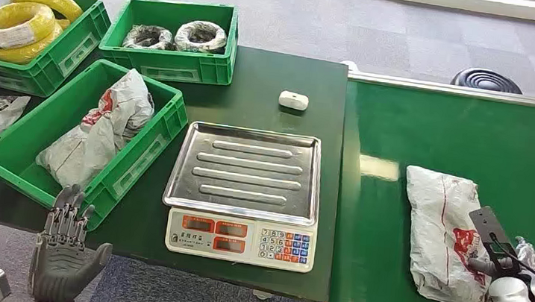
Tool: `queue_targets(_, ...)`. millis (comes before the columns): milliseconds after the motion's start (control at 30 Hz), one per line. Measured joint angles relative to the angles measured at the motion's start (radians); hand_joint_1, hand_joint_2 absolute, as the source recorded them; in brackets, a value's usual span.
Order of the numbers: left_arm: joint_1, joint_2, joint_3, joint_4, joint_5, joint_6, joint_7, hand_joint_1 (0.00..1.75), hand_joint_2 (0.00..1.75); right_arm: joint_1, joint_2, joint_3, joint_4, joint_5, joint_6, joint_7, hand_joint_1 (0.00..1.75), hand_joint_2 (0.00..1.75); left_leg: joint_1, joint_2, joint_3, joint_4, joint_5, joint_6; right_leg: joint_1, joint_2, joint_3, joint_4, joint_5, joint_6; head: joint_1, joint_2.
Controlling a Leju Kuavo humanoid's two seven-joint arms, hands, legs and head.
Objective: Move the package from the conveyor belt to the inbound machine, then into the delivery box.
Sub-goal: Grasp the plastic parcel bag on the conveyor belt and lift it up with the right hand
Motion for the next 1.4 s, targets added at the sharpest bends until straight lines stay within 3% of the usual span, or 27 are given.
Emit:
queue_targets(267, -0.020, 0.012, -0.004, 0.023, -0.009, -0.019, 0.001, 0.00, 1.75, -0.019, -0.010, -0.001, 0.054, 0.028, 0.118, 0.070, 0.00, 1.75, 0.000, 0.000, 0.002, 0.000, 0.000, 0.000, 0.000, 0.000, 0.001, 0.000, 0.000, 0.000, 0.000, 0.000)
queue_targets(300, -0.021, 0.012, -0.004, 0.026, -0.010, -0.020, 0.001, 0.00, 1.75, -0.023, -0.010, -0.001, 0.058, 0.031, 0.132, 0.076, 0.19, 1.75, 0.001, 0.000, 0.002, 0.000, 0.000, 0.000, 0.000, 0.000, 0.002, 0.000, 0.000, 0.000, 0.000, 0.000)
queue_targets(400, -0.023, 0.012, -0.003, 0.032, -0.016, -0.029, 0.001, 0.00, 1.75, -0.037, -0.010, -0.001, 0.066, 0.040, 0.199, 0.095, 1.49, 1.75, 0.001, 0.001, 0.003, 0.000, 0.000, 0.000, 0.000, 0.000, 0.003, 0.000, 0.000, 0.000, 0.000, 0.000)
queue_targets(433, -0.024, 0.012, -0.002, 0.033, -0.019, -0.032, 0.001, 0.00, 1.75, -0.042, -0.009, -0.001, 0.067, 0.044, 0.224, 0.098, 1.74, 1.75, 0.001, 0.001, 0.003, 0.000, 0.000, 0.000, 0.000, 0.000, 0.003, 0.000, 0.000, 0.000, 0.000, 0.000)
queue_targets(567, -0.026, 0.007, 0.006, 0.034, -0.034, -0.036, 0.005, 0.00, 1.75, -0.067, 0.002, -0.001, 0.069, 0.061, 0.256, 0.092, 1.75, 1.75, 0.001, 0.002, 0.004, 0.000, 0.000, 0.000, 0.000, 0.001, 0.005, 0.000, 0.000, 0.000, 0.000, 0.000)
queue_targets(933, 0.000, -0.002, 0.025, 0.018, -0.043, -0.003, 0.007, 0.00, 1.75, -0.130, 0.071, -0.010, 0.071, 0.056, 0.140, -0.010, 1.75, 1.75, 0.001, 0.002, 0.004, 0.000, 0.001, 0.000, 0.000, 0.002, 0.004, 0.000, 0.001, 0.000, 0.000, 0.000)
queue_targets(1400, -0.001, 0.001, 0.015, 0.016, -0.009, 0.056, -0.013, 0.00, 1.75, -0.214, 0.110, -0.104, 0.069, -0.035, 0.033, -0.179, 1.75, 1.75, 0.000, 0.002, 0.002, 0.000, 0.001, 0.000, 0.000, 0.002, 0.002, 0.000, 0.001, -0.001, 0.000, 0.000)
